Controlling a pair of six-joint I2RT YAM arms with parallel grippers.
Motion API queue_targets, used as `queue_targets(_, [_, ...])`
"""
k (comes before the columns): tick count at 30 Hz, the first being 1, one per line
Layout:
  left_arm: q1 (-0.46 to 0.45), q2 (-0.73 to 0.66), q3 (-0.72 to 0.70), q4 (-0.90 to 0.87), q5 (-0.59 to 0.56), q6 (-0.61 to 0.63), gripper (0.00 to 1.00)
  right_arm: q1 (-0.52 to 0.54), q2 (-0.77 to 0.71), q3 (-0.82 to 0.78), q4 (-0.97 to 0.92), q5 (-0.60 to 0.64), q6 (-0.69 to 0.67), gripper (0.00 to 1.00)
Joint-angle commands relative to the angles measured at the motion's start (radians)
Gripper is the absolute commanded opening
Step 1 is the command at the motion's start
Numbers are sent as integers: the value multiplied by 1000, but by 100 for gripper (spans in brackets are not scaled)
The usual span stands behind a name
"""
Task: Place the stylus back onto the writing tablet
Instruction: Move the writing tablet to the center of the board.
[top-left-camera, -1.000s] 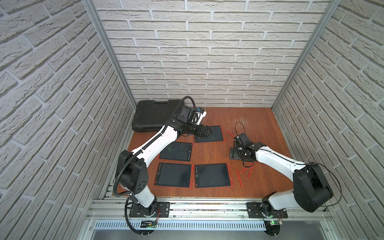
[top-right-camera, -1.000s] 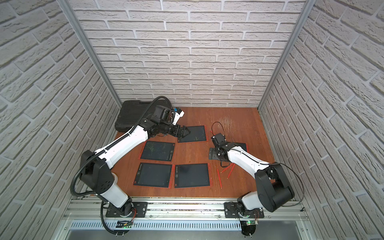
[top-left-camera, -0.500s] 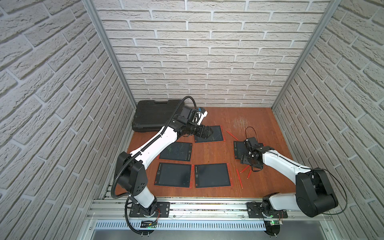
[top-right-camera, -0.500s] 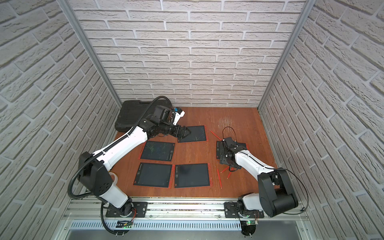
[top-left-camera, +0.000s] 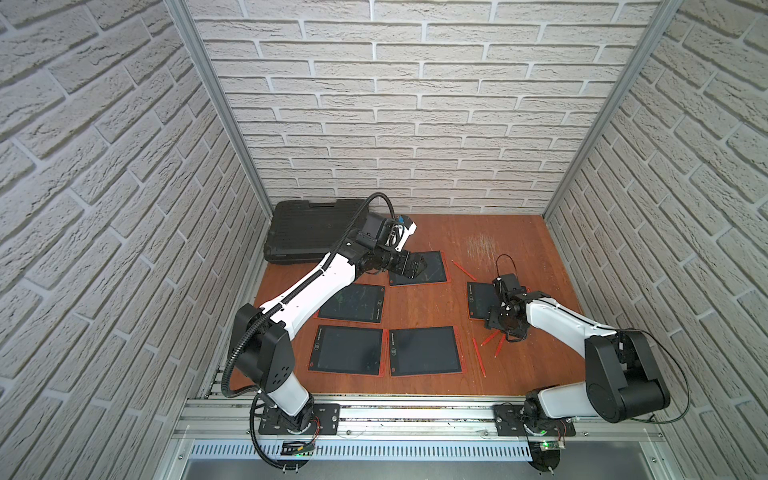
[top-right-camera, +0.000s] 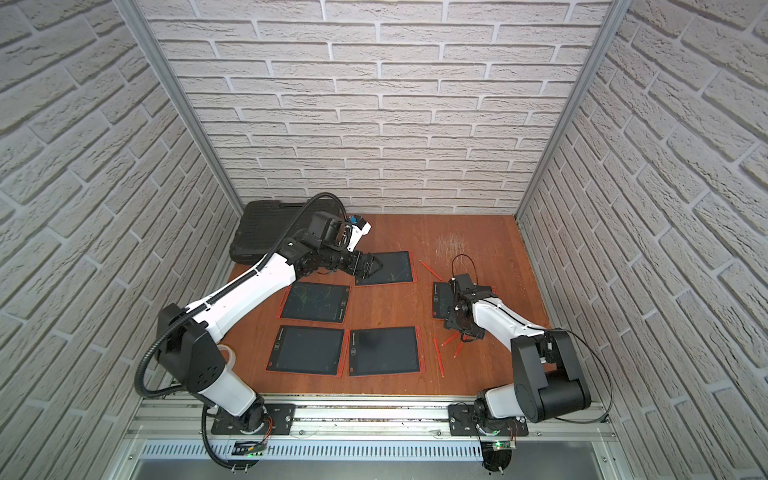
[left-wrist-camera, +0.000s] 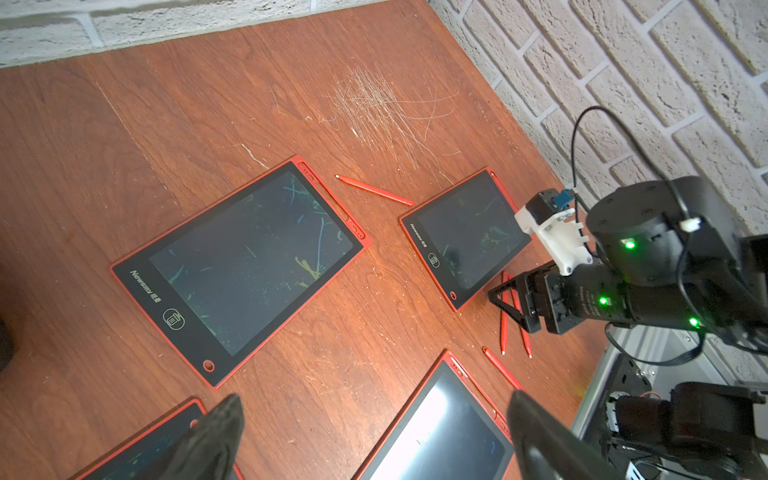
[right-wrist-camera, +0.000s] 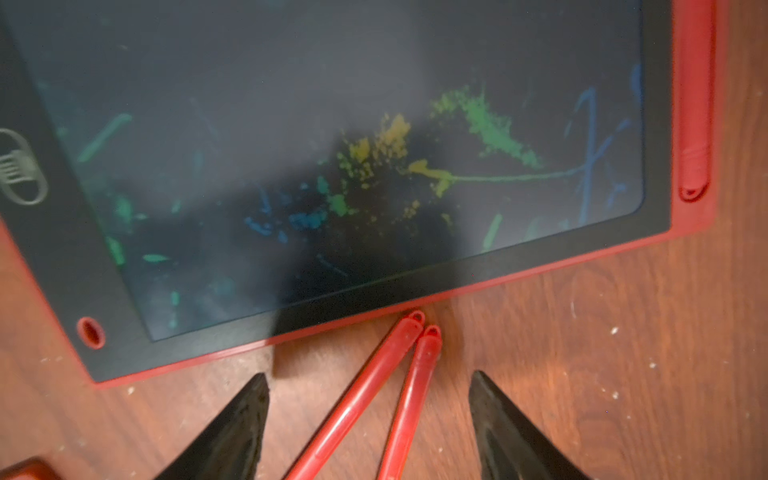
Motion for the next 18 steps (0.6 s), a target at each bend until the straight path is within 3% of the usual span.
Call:
queue_targets(1, [-6, -22, -7, 4, -12, 21, 98, -17, 41, 27, 5, -30, -18, 72])
queue_targets(12, [-15, -23, -6, -1, -22, 26, 98, -64, 130, 120, -12, -43, -46, 70])
queue_targets(18, [-16, -26, -5, -1, -23, 26, 98, -97, 133, 163, -85, 17, -46, 64])
